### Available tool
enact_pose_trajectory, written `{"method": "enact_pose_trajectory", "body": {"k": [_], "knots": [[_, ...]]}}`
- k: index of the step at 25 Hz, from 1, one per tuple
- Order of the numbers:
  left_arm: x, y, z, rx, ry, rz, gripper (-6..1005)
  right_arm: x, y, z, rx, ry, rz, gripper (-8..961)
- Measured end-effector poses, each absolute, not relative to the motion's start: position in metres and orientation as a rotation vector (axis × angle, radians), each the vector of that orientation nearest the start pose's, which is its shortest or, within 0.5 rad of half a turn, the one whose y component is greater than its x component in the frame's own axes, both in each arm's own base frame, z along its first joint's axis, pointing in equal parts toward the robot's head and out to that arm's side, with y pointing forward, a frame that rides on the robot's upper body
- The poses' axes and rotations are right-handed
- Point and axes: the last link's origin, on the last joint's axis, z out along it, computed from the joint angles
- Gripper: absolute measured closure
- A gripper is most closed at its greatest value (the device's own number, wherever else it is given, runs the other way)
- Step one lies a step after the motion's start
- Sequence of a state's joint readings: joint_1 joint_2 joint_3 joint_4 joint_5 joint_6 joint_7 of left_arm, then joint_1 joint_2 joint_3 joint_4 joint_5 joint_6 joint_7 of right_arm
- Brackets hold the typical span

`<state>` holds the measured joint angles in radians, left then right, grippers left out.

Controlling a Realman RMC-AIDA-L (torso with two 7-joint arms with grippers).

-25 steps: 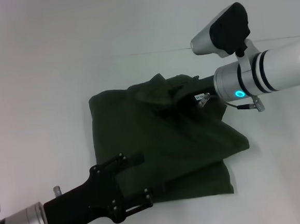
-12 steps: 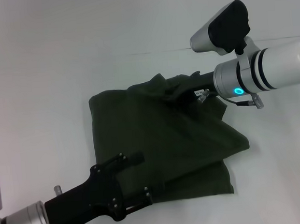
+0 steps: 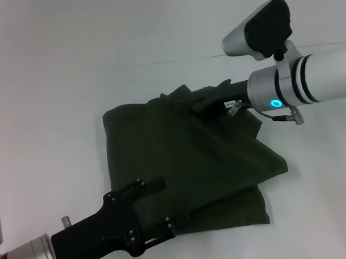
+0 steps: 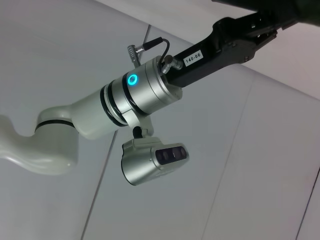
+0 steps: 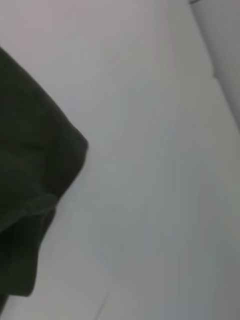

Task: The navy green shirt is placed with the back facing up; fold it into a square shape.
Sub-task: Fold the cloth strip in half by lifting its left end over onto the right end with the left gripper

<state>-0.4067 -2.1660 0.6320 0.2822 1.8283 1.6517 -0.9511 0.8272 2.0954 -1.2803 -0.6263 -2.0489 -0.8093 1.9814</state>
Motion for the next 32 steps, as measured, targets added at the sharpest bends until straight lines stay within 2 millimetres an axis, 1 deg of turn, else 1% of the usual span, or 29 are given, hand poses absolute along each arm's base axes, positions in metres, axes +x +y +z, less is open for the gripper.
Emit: {"method": "enact_pose_trajectory", "body": {"k": [5, 10, 18, 32], "knots": [[-0.265, 0.248, -0.07, -2.566, -0.647, -1.175, 216, 0.183, 0.43, -0.054, -2.492, 0.771, 0.283, 936], [-0.264, 0.248, -0.07, -2.567, -0.649, -1.184, 216, 0.203, 0.422, -0.04, -2.418, 0.871, 0.371, 941], [-0.262, 0.248, -0.07, -2.578, -0.687, -1.2, 216, 0.231, 0.416, -0.03, -2.328, 0.97, 0.39, 938], [-0.262, 0.246, -0.072, -2.572, -0.715, -1.216, 215, 0.252, 0.418, -0.009, -2.214, 1.048, 0.447, 932]]}}
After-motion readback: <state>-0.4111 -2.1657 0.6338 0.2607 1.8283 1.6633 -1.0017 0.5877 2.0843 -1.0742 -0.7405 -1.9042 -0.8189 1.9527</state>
